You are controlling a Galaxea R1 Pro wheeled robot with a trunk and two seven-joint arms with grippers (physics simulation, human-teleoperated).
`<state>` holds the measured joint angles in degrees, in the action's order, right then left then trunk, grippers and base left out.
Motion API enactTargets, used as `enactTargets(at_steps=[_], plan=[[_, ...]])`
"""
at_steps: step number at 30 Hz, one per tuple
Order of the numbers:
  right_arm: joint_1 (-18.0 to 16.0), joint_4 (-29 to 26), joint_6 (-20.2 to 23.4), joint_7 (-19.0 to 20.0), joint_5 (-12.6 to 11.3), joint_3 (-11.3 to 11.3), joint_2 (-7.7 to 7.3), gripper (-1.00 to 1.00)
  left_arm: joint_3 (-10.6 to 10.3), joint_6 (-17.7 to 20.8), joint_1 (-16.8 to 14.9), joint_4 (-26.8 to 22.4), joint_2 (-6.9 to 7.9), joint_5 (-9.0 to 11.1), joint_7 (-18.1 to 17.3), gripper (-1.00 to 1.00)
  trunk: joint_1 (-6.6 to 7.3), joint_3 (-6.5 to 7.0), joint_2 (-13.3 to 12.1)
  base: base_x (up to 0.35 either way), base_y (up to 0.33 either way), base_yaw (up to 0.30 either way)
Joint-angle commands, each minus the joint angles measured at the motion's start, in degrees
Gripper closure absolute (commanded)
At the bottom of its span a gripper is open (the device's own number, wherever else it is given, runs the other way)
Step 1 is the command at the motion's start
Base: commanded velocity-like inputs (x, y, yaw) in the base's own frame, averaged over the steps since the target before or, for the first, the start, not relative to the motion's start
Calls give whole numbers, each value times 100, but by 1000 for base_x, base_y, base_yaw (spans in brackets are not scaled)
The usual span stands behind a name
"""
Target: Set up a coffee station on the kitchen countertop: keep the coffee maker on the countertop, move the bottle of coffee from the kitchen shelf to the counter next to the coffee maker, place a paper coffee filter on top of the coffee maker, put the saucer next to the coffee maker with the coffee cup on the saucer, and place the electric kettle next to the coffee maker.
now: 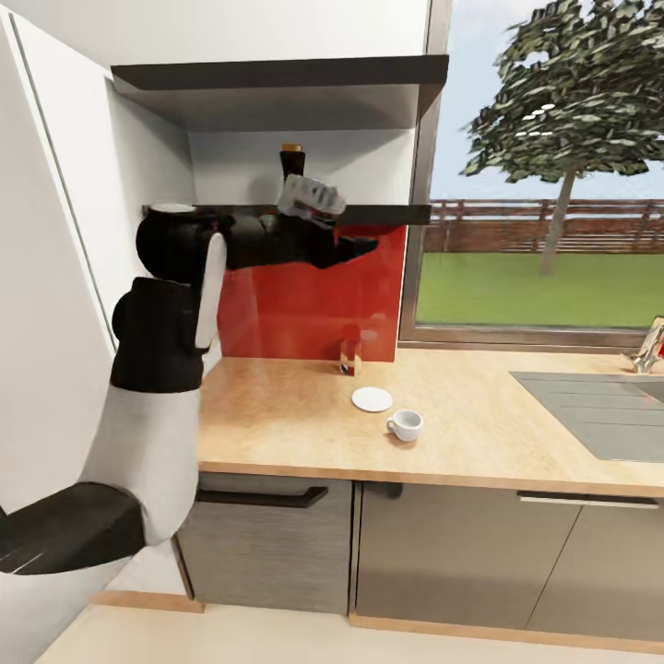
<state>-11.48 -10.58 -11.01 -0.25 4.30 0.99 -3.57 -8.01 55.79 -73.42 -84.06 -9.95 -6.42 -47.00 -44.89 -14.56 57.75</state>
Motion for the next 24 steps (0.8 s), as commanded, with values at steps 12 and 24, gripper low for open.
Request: enactTargets(at_steps=[12, 24], plan=[[-4, 3, -15, -8, 45, 6, -3, -100, 698, 60, -3186, 2737, -4, 11, 2714, -100, 0, -9, 7, 0, 0, 0], [-4, 416, 0, 0, 210, 19, -9, -100, 776, 34, -3364, 3248, -4, 12, 4251, -100, 0, -9, 7, 0, 0, 0]])
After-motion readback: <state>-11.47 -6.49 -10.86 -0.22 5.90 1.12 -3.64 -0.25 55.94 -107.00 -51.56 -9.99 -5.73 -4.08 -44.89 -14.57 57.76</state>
